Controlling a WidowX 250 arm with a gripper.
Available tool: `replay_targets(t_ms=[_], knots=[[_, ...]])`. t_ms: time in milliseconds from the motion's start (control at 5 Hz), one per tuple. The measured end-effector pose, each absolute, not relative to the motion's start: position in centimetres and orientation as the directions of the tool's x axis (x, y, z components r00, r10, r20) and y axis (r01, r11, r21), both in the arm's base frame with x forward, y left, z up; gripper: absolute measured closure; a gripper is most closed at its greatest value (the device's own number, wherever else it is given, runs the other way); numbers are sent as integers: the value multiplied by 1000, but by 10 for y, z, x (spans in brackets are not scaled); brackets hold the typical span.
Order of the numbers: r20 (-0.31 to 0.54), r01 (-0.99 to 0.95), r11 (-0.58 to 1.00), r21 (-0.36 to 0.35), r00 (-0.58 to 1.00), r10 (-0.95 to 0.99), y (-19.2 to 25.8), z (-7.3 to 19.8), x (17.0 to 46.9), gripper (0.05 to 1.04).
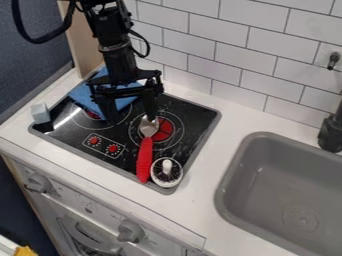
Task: Moved the blue cloth to the upper right of the stove
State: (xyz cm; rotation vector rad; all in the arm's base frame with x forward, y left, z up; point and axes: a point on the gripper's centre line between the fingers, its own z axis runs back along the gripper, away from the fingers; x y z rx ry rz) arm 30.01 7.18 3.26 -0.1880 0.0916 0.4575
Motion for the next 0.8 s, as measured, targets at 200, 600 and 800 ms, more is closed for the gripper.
replay_targets(t_ms=[200,600,800], knots=[[-163,-459,874,-158,885,436,70,23,298,83],[-97,-624,753,-208,779,619,99,31,324,83],[-59,-695,686,-215,710,702,115,30,342,83]])
